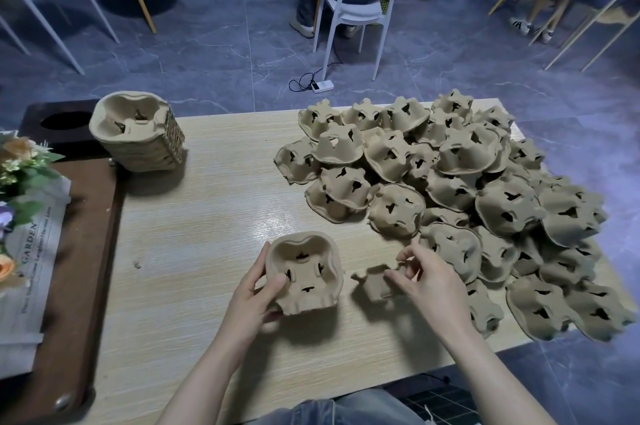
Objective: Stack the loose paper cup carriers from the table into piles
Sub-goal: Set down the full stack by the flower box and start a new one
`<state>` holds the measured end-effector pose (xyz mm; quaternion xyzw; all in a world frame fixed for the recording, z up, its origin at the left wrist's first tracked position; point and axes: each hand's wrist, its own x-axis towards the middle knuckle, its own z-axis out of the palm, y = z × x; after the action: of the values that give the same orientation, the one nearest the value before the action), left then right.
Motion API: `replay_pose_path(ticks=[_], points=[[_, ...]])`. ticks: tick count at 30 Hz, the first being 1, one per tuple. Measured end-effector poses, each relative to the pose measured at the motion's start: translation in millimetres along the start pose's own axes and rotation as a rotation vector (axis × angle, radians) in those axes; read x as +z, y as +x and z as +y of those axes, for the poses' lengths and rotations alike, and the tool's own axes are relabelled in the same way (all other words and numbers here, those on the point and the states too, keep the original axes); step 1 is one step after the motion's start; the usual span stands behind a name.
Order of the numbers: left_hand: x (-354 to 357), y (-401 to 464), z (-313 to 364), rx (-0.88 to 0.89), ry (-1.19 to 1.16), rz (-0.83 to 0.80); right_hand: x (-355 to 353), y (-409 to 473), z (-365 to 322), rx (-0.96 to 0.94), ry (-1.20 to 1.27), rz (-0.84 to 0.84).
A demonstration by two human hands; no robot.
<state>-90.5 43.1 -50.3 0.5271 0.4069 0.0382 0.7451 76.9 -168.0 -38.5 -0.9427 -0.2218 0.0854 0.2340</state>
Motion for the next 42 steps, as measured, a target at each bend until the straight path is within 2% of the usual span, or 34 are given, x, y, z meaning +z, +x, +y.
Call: replay_pose_path(ticks=[2,8,15,20,24,30,34,38,42], points=[[0,0,0,0.002,0.004,-0.004,-5,-7,-4,-0.02,0.06,0.048],[-1,2,-1,0.008,0.009,-0.019,-16,-18,-26,-0.117,0.439,0.222],[-5,3,-1,0.01,0.024,-0.059,-2,-19,-47,-0.296,0.583,0.264],[-4,4,2,0.016,0.033,-0.08,23,-27,-55,-0.376,0.564,0.164],[-3,3,4,-0.004,0.058,-0.08,34,-32,-55,-0.426,0.435,0.099],[-11,6,-2,-0.009,0.076,-0.076,38,-33,-52,-0.417,0.351,0.06],[-13,7,0,0.002,0.084,-0.116,34,-31,-51,-0.401,0.348,0.003],[-11,6,2,-0.007,0.089,-0.088,32,-30,-47,-0.46,0.357,-0.096],[-7,7,3,0.019,0.086,-0.072,35,-28,-45,-0.465,0.359,-0.118]])
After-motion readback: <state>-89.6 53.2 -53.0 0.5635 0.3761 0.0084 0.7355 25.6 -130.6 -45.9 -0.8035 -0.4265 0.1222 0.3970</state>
